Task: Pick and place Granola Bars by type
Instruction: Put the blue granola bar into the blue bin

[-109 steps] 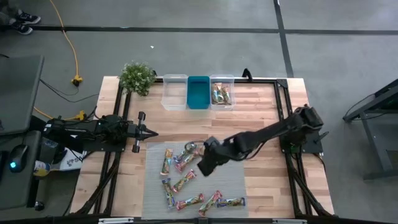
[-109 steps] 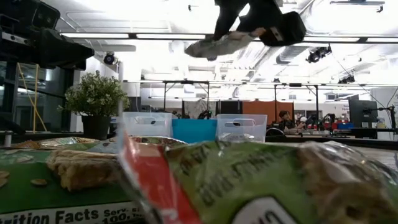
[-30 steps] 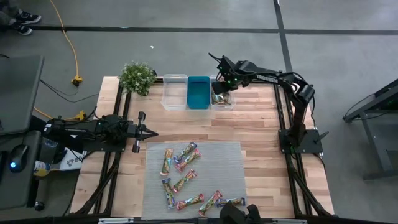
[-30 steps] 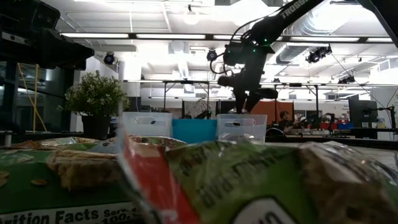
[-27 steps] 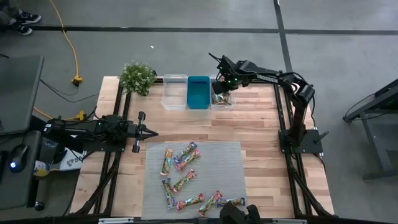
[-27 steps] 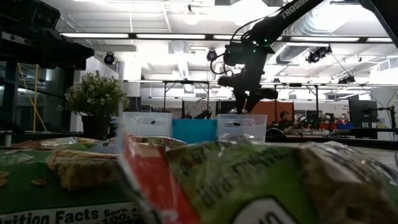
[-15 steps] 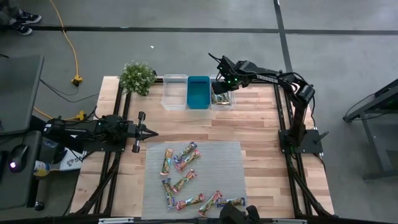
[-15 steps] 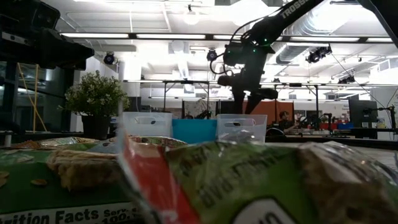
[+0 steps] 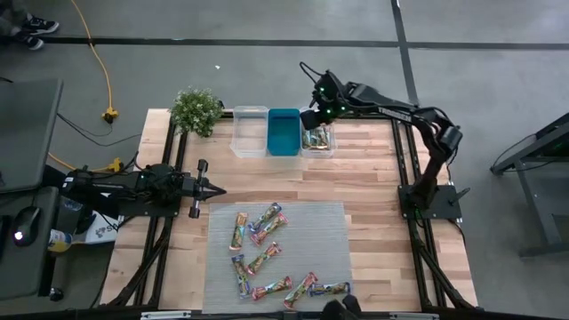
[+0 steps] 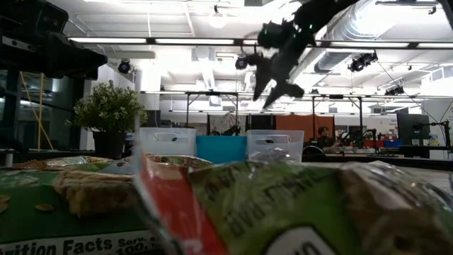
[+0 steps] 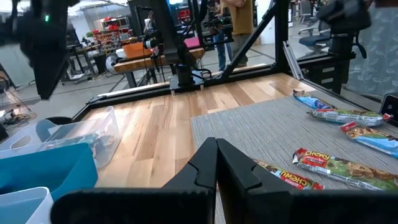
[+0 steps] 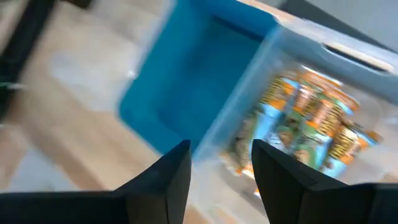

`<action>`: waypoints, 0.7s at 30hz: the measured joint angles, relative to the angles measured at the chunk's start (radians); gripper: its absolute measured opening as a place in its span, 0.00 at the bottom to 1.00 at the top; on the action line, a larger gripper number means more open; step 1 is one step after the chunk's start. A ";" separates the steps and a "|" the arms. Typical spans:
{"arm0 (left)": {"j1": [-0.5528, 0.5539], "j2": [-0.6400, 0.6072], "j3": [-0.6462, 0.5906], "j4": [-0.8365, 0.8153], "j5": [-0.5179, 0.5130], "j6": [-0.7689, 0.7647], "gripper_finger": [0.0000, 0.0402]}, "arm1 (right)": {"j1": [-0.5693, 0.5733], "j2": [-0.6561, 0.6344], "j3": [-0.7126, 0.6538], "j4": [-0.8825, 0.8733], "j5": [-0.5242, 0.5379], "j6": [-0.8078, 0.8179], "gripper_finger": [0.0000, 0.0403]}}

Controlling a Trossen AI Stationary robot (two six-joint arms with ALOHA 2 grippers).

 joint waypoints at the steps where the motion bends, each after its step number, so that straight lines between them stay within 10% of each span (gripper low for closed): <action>1: 0.000 0.000 0.000 0.000 0.000 0.000 0.00 | 0.010 -0.016 0.000 0.010 -0.005 -0.009 0.38; 21: 0.000 0.000 0.000 0.000 0.000 0.000 0.00 | 0.415 -0.120 0.000 0.140 -0.050 -0.073 0.38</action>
